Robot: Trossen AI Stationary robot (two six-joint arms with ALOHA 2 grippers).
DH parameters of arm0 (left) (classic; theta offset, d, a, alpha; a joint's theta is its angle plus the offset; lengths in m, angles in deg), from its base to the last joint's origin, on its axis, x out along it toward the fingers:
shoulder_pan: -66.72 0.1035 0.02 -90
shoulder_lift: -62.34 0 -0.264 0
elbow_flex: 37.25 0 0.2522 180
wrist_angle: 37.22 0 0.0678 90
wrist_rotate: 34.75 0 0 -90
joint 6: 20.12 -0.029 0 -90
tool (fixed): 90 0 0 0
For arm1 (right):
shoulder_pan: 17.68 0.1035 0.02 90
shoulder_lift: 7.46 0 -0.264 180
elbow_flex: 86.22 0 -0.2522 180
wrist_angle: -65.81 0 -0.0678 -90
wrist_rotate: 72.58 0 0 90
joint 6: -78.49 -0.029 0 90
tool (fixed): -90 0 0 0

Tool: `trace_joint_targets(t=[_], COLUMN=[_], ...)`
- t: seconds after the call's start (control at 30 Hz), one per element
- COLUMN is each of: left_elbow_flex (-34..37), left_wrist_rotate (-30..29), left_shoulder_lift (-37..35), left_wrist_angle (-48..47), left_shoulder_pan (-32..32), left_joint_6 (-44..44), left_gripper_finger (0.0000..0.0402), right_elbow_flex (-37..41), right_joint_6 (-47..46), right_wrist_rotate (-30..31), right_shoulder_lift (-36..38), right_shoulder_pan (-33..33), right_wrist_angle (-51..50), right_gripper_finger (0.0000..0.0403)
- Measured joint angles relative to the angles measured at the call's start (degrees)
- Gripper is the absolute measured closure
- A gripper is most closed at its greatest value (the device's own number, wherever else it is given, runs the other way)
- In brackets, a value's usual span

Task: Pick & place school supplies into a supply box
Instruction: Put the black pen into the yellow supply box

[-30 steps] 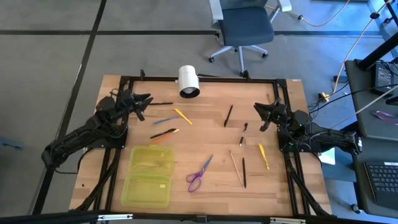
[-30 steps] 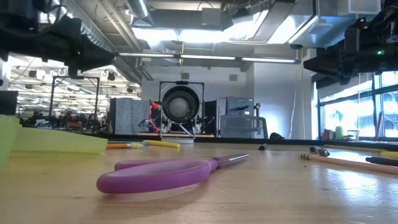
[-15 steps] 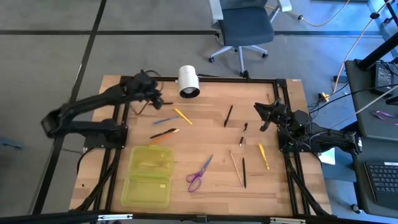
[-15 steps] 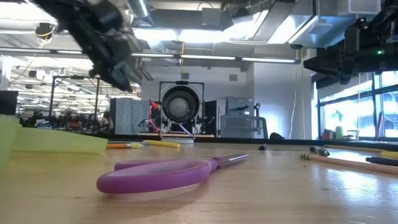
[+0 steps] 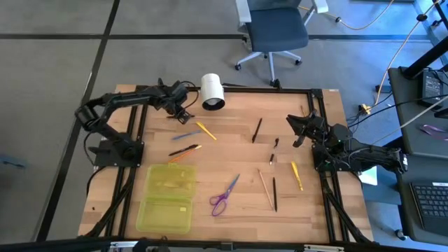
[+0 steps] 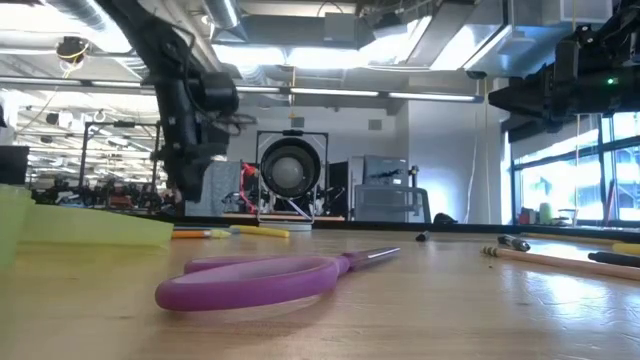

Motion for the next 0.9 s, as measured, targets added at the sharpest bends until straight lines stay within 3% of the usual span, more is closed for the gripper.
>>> trace_joint_targets(t=[0.33, 0.53, 0.9], left_elbow_flex=[0.0, 0.0, 0.0], left_wrist_rotate=[2.01, 2.62, 0.2], left_shoulder_lift=[3.39, 3.39, 3.39], left_wrist_angle=[-0.36, -3.77, -4.86], left_shoulder_pan=[4.64, 4.93, 4.89], left_joint_6=[-4.8, -9.99, -10.95], left_gripper_finger=[0.0298, 0.0302, 0.0302], right_elbow_flex=[0.0, 0.0, 0.0], right_joint_6=[1.23, 1.33, 1.35], right_wrist_rotate=[0.0, 0.0, 0.0], right_shoulder_lift=[0.0, 0.0, 0.0], right_shoulder_pan=[-0.01, 0.0, -0.01], right_wrist_angle=[-0.16, -0.17, -0.19], right_gripper_finger=[0.0336, 0.0336, 0.0336])
